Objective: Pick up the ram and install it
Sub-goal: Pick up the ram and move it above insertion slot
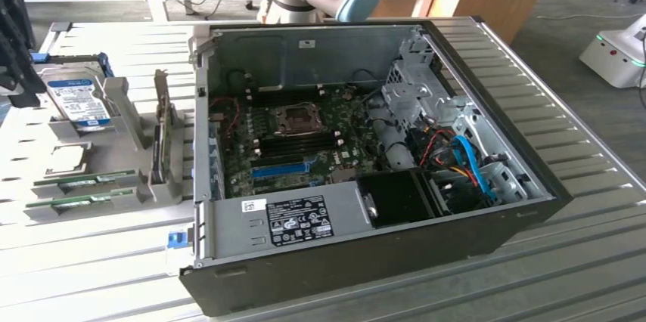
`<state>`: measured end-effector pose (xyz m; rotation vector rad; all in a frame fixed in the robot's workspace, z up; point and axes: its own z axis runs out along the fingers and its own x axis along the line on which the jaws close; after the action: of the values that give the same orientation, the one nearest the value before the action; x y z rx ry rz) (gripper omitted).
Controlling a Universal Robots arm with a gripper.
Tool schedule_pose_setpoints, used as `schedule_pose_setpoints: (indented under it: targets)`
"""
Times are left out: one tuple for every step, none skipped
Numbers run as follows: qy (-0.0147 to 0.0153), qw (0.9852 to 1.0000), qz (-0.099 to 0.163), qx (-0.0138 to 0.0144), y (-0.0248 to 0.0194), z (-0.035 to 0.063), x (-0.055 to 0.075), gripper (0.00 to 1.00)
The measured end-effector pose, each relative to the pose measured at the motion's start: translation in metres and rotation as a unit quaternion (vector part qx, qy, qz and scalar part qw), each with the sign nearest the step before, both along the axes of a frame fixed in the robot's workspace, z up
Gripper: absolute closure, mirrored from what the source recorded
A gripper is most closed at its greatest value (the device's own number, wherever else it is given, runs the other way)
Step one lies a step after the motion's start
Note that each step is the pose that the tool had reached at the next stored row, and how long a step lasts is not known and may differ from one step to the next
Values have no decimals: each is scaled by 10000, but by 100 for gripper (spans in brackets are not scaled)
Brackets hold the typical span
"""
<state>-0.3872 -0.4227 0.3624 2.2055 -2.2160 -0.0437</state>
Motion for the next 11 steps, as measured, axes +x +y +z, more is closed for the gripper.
schedule_pose_setpoints:
  targets:
    - [0,10000,0,3,0,-18,0,70]
    - [0,10000,0,6,0,-36,0,70]
    - [0,10000,0,8,0,-54,0,70]
    - [0,10000,0,11,-1,-72,0,70]
    - [0,10000,0,15,-1,-91,0,70]
    - [1,10000,0,17,-1,-109,0,70]
    - [1,10000,0,20,-1,-126,0,70]
    - [1,10000,0,24,-1,-145,0,70]
    - [0,10000,0,27,-1,-163,0,70]
    - [0,10000,0,29,-1,-181,0,70]
    - [0,10000,0,31,-1,-200,0,70]
